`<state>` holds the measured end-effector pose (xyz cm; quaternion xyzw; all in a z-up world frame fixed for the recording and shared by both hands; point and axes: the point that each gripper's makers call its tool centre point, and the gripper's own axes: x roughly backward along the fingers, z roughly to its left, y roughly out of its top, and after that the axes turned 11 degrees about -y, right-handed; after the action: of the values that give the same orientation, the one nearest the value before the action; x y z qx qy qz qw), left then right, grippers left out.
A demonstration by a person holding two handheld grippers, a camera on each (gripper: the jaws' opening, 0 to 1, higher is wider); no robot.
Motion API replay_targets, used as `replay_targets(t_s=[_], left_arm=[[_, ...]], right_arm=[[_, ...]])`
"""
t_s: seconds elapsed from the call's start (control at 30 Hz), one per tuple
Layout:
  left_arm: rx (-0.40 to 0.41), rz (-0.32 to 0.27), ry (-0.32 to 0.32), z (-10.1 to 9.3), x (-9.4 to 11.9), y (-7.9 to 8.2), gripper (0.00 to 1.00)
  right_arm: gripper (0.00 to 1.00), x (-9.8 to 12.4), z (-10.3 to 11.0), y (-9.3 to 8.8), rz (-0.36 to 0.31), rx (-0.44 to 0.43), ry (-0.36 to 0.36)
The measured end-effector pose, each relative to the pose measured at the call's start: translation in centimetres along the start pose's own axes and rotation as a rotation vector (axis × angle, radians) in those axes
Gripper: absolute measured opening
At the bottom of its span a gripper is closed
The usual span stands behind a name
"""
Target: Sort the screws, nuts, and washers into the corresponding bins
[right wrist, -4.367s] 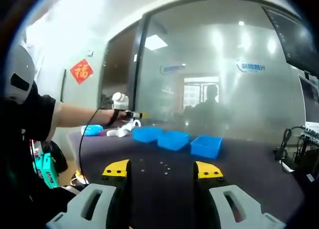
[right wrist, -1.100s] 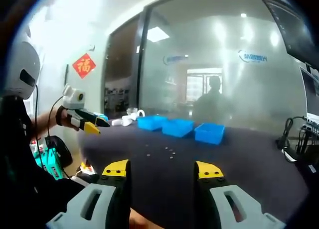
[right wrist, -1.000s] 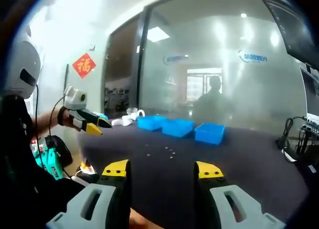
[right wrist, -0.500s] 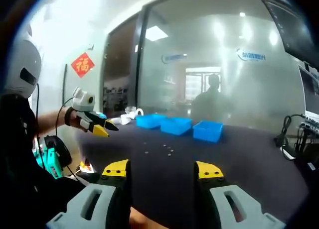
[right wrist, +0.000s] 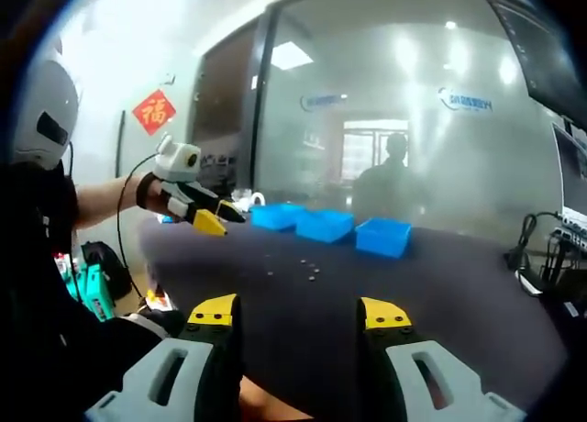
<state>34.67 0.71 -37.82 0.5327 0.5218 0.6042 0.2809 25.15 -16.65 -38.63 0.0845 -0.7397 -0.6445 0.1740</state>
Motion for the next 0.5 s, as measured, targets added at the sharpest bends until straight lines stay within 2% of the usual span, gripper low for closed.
replay_targets(t_s=[0.27, 0.33, 0.43, 0.5], left_arm=[[-0.002, 0.062, -0.014, 2.3, -1.9, 1.7, 0.37], [0.001, 0.079, -0.015, 2.7, -2.6, 1.7, 0.37], [-0.008, 0.132, 0.018, 4.4, -3.7, 1.2, 0.37], [0.006, 0.159, 0.007, 4.9, -4.7, 0.9, 0.37]], right_arm=[[0.46, 0.1, -0.1, -0.3, 0.006, -0.002, -0.001], [0.46, 0.1, -0.1, -0.3, 0.007, -0.003, -0.001], [0.46, 0.0, -0.1, -0.3, 0.007, -0.002, -0.002], [0.46, 0.0, -0.1, -0.3, 0.008, -0.002, -0.002]])
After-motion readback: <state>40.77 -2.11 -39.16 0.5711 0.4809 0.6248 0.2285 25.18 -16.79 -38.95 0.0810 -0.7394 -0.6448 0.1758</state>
